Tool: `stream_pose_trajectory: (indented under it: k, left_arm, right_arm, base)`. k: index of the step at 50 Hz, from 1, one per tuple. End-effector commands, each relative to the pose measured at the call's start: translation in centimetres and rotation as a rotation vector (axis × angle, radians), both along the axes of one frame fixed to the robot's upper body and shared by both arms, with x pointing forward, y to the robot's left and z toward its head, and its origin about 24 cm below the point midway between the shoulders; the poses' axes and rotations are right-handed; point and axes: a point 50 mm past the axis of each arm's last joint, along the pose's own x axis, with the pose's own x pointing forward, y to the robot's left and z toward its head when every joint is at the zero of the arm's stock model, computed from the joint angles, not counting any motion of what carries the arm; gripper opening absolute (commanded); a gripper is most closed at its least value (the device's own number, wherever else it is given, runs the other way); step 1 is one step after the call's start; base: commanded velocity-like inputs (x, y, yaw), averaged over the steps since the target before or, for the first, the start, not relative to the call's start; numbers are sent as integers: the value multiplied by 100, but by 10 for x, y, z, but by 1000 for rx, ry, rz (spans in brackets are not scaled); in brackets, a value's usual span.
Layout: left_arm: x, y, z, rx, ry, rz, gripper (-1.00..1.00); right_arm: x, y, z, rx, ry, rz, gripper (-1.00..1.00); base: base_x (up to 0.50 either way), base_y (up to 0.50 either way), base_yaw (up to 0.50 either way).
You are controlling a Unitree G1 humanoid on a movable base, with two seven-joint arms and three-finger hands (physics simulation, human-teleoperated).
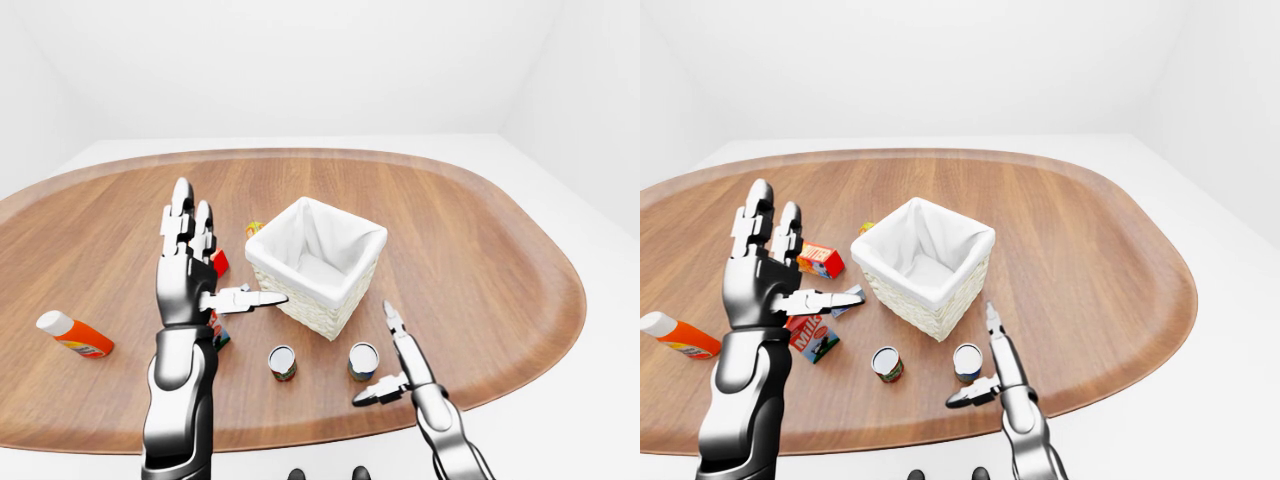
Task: Pick up the alphabet soup, and put it in the basket.
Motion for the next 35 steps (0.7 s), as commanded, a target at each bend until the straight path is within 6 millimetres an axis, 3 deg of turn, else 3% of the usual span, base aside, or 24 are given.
stream_pose_trajectory:
  k: [1,35]
  left_arm:
    - [1,0,-2,0,9,0,100]
    - [2,-1,-5,3,24,-4,100]
  right_arm:
    - [6,2,-9,-65,32,29,100]
    - [21,11,-37,-194,161,137,100]
  base:
    - [0,0,0]
    - [0,0,0]
